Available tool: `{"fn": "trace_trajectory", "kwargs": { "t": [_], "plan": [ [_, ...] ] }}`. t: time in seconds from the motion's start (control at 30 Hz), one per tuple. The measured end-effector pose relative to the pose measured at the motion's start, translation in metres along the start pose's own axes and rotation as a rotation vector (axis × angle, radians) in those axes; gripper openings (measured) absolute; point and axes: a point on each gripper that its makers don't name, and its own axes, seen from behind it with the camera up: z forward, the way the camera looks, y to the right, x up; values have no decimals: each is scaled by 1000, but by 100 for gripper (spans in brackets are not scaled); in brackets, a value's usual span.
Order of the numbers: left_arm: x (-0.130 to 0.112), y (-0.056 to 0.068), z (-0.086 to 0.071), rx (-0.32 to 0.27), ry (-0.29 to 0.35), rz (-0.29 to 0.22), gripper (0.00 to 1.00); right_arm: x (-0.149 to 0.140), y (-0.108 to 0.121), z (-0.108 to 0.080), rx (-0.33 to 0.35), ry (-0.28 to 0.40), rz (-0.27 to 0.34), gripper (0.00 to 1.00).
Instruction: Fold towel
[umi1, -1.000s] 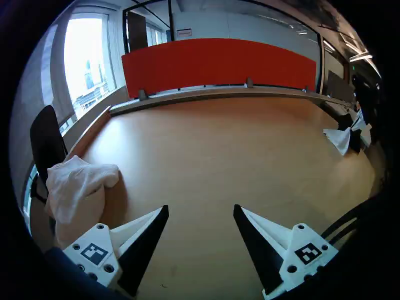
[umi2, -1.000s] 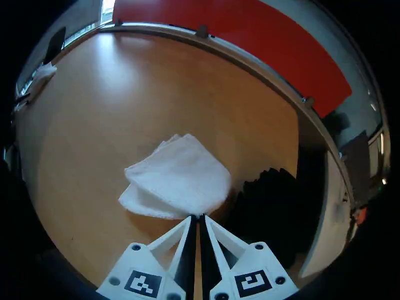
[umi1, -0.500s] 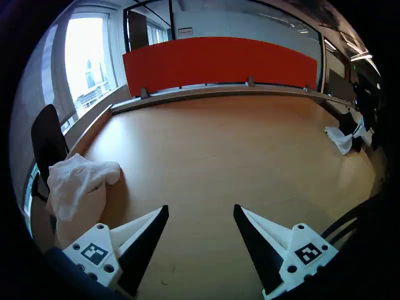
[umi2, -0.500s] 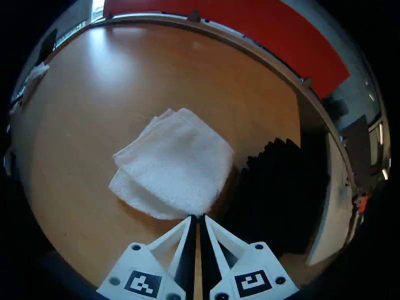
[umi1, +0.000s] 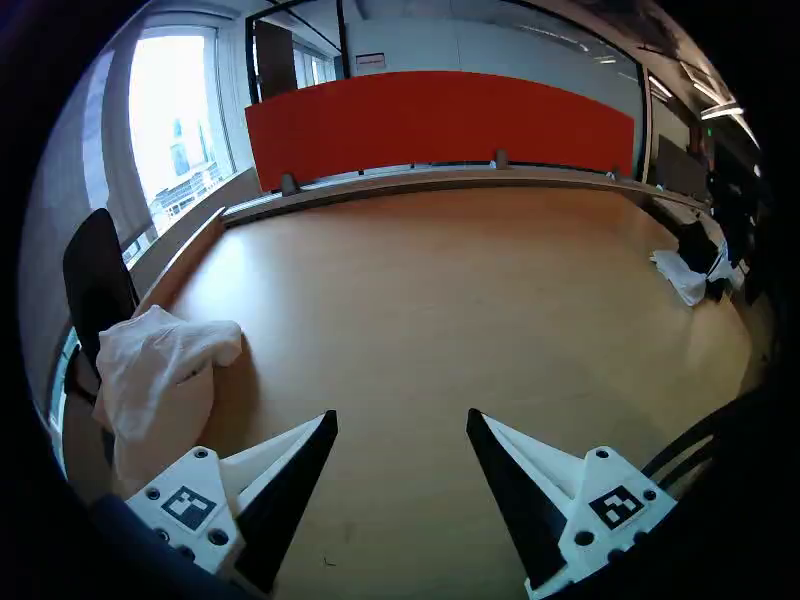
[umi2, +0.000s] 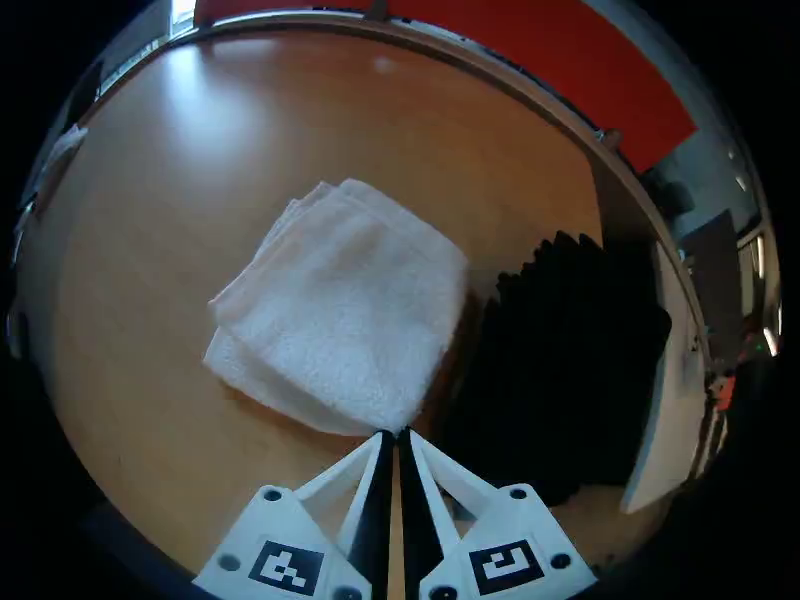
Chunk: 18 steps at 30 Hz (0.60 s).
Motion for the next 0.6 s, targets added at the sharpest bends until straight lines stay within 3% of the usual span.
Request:
{"fn": "trace_trajectory", "kwargs": {
  "t": [0.6],
  "plan": [
    [-2, 1, -2, -1, -3, 3, 96, -15, 3, 5, -20, -44, 34, 4]
  ]
}}
